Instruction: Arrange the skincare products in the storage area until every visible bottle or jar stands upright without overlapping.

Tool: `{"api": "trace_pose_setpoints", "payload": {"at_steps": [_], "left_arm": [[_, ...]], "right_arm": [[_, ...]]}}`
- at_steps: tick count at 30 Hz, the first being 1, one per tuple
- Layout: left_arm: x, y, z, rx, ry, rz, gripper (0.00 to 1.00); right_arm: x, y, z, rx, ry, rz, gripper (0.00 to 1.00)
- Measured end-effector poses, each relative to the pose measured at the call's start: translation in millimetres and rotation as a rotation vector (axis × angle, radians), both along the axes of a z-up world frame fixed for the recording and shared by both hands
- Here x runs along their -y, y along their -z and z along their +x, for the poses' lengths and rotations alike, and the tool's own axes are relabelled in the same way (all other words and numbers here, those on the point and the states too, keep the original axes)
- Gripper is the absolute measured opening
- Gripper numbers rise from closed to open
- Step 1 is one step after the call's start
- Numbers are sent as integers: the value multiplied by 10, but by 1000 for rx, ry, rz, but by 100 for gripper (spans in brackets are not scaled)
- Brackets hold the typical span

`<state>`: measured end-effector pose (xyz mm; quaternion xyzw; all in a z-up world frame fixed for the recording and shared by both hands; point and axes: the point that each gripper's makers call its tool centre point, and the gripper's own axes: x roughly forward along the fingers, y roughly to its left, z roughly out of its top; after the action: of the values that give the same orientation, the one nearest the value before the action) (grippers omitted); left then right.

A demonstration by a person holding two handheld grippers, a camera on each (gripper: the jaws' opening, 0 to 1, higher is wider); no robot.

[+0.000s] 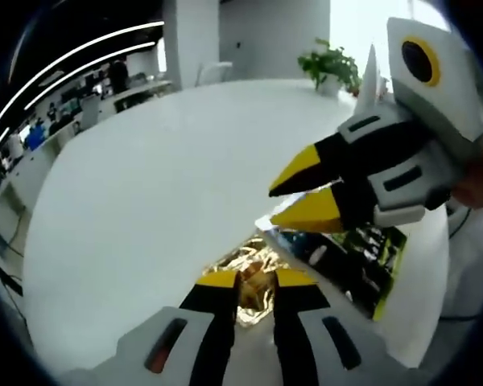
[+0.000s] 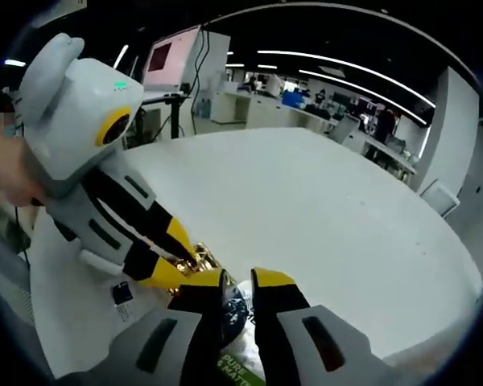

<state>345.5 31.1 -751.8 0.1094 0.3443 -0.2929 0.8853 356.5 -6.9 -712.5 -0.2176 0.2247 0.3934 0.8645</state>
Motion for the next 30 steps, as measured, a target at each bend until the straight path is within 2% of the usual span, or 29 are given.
{"api": "trace_pose_setpoints", "payload": {"at_steps": [7,11,13,15,16,19,23,24,30], "left_arm": [[-13,-194,-96,27,-42,-43,27],[-5,-386,-233,50,-60,-74,36],[-28,-426,-290,54,-73,-83,36],[-64,-467,-374,55,-83,-92,37],[-65,-544,-450,55,-87,-100,38],[-97,-587,-584,56,-100,-121,46],[-169,-680,-797,59,-117,-144,56],[-180,-700,-842,57,-126,-152,57],[-216,-743,-1165,44,-146,-184,64]], "right_arm": [[39,-256,-253,51,-28,3,23],[121,-409,-445,77,-37,9,28],[176,-487,-571,83,-43,16,32],[240,-458,-646,88,-46,20,37],[273,-482,-694,89,-46,23,39],[465,-570,-847,95,-8,32,49],[794,-672,-1024,91,72,54,56],[931,-680,-1089,81,97,57,59],[1351,-656,-1273,32,179,90,71]]}}
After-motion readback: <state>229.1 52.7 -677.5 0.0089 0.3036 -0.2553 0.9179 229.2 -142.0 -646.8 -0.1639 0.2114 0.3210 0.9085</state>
